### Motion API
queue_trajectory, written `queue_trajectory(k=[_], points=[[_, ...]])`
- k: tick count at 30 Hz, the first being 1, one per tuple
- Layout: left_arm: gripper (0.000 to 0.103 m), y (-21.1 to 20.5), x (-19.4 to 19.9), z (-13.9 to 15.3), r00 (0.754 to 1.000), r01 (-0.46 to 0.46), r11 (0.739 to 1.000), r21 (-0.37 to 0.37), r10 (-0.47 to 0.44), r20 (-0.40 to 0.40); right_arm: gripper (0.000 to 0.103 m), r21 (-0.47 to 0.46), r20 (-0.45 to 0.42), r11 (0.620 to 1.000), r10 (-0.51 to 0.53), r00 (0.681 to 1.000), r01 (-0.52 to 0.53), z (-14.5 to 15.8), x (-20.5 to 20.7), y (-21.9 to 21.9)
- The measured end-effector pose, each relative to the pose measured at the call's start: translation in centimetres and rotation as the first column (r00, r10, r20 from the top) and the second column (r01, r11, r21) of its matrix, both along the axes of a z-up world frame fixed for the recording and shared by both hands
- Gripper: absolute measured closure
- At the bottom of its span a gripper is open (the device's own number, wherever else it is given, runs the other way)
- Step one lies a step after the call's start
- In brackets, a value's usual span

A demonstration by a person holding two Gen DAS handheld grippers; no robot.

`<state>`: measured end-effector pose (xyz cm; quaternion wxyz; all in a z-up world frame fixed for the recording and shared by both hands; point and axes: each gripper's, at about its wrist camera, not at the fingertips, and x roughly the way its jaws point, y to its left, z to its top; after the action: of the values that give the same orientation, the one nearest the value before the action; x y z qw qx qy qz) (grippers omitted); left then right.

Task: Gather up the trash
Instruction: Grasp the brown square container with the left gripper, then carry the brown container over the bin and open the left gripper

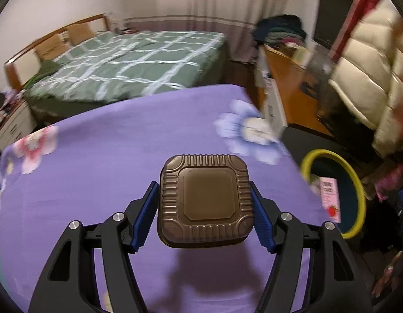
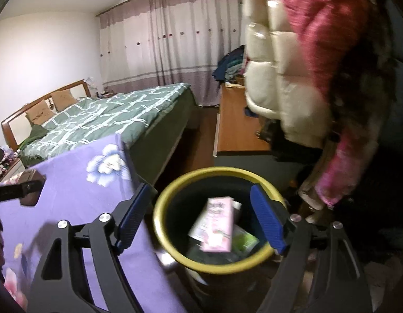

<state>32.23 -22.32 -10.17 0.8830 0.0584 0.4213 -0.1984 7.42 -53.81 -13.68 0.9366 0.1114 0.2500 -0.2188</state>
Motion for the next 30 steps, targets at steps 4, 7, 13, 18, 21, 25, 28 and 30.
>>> queue_trajectory(k=[4,7,13,18,21,25,28,30], points=[[0.037,-5.6,-1.4,-0.2,0.996,0.085,0.996,-0.007,-0.085,-0.024,0.028,0.02,-0.019,1.0,-0.024,1.0,0.024,-0.7,-2.4,-2.2],[0.037,-9.7,-2.4,-0.6,0.989,0.143,0.99,-0.013,-0.143,-0.048,0.028,0.026,-0.024,0.999,-0.043,0.999,0.043,-0.9,-3.7,-3.7],[0.037,-17.5,-4.2,-1.7,0.965,0.244,0.97,-0.007,-0.243,-0.098,0.027,0.023,-0.016,0.997,-0.079,0.997,0.079,-0.8,-6.2,-6.8],[0.037,-23.1,-4.9,-3.1,0.943,0.306,0.952,0.0,-0.302,-0.141,0.026,0.027,-0.003,0.993,-0.116,0.993,0.116,-0.9,-8.2,-8.9],[0.037,-25.3,-5.1,-4.0,0.936,0.321,0.947,0.009,-0.316,-0.156,0.026,0.026,-0.014,0.99,-0.135,0.991,0.135,-1.1,-9.4,-9.9],[0.014,-27.1,-5.2,-5.3,0.931,0.334,0.942,0.044,-0.322,-0.174,0.026,0.046,-0.024,0.989,-0.142,0.99,0.143,-1.7,-9.9,-10.6],[0.009,-26.3,-5.1,-5.3,0.941,0.302,0.953,0.028,-0.293,-0.172,0.026,0.056,-0.023,0.99,-0.131,0.991,0.132,-1.6,-9.8,-10.3],[0.009,-25.0,-5.4,-4.3,0.945,0.292,0.956,-0.003,-0.289,-0.151,0.026,0.051,-0.017,0.991,-0.122,0.992,0.122,-1.4,-9.8,-9.7]])
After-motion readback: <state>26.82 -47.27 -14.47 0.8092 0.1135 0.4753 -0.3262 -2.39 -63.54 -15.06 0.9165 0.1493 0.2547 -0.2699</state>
